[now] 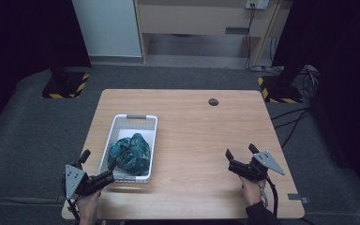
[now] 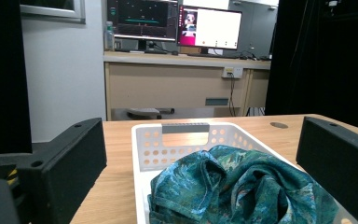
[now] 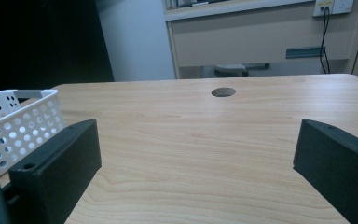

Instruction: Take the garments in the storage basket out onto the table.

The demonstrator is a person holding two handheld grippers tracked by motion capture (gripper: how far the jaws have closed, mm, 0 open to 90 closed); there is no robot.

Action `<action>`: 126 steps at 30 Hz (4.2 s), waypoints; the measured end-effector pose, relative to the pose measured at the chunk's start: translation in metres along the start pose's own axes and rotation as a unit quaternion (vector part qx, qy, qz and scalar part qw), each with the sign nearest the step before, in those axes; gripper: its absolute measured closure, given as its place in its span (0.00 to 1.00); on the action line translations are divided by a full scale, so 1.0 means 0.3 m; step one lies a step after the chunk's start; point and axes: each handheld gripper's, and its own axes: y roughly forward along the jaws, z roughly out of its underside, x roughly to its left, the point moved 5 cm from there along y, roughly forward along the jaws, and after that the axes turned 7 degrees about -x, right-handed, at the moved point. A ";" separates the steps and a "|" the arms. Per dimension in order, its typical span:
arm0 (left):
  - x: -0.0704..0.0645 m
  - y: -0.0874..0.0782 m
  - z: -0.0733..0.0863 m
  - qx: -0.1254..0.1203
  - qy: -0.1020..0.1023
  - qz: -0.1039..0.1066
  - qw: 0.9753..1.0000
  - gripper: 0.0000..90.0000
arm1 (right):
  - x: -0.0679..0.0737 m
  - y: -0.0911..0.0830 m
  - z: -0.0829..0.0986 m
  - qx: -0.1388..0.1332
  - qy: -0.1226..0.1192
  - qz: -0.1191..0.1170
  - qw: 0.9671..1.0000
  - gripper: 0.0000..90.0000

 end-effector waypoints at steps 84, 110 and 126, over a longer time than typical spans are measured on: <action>-0.170 0.234 0.057 0.298 0.247 0.227 0.894 0.05 | -0.030 -0.013 -0.019 -0.006 -0.001 0.014 1.000 0.01; -0.209 0.315 0.142 0.367 0.294 0.257 0.844 0.08 | -0.032 -0.013 -0.021 -0.006 -0.001 0.015 1.000 0.01; -0.213 0.339 0.165 0.387 0.292 0.243 0.840 0.20 | -0.036 -0.017 -0.028 -0.010 0.001 0.015 1.000 0.01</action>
